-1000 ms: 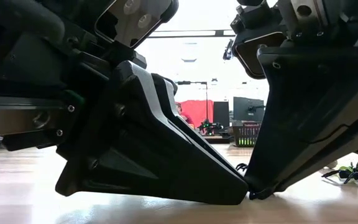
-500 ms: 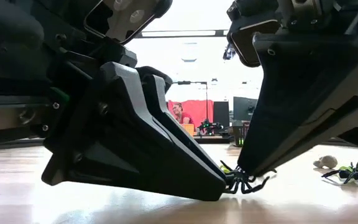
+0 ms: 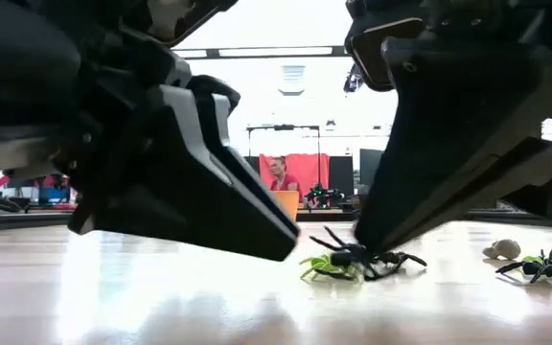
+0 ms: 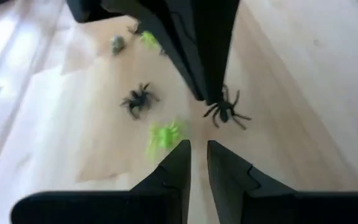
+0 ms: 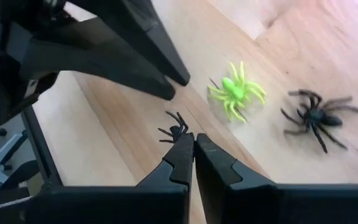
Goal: Sort Halloween decoration
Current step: Put the black spider toy into the orange bin
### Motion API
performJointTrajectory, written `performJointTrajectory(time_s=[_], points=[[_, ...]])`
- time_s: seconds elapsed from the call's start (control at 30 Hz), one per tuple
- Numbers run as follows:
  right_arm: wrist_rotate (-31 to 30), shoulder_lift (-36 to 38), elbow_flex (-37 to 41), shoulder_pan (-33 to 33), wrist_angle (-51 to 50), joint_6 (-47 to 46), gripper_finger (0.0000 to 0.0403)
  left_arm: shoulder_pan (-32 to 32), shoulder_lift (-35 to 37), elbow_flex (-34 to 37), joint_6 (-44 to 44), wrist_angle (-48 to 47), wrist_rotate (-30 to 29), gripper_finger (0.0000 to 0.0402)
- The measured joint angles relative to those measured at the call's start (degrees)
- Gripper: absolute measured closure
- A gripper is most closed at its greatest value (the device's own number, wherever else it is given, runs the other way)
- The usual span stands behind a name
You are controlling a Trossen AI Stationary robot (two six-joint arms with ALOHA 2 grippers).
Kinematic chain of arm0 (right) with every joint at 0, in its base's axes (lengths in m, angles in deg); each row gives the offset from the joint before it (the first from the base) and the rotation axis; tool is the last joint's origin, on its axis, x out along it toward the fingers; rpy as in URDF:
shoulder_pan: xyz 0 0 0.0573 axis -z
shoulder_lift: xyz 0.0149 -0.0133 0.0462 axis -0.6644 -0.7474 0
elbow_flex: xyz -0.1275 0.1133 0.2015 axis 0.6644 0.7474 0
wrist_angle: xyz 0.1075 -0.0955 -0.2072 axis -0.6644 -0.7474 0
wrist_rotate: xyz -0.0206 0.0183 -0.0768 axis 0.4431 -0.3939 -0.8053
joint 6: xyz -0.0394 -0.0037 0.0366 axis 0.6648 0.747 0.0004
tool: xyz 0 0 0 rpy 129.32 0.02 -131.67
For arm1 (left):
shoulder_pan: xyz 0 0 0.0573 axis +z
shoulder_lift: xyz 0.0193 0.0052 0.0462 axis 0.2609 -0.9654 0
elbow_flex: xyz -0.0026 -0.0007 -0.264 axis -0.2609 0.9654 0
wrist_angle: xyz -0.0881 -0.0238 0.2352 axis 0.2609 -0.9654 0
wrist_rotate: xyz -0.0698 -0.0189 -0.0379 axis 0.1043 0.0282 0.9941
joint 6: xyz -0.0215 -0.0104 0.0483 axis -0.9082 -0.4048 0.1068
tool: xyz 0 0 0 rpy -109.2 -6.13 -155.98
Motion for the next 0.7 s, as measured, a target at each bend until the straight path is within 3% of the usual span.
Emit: performJointTrajectory(time_s=[0.2,0.37,0.7], points=[[-0.37,0.12,-0.02,0.83,0.94,2.34,0.0395,-0.51,1.61,0.07,-1.40,-4.94,-1.35,0.0365],[-0.64,1.59,-0.07,1.79,0.81,5.68,0.0395,-2.26,4.56,1.38,-1.45,-8.38,-6.46,0.0365],[-1.13,7.28,-0.10,9.49,0.91,22.68,0.0394,-3.46,22.47,17.27,-4.25,-5.96,-7.00,0.0365]])
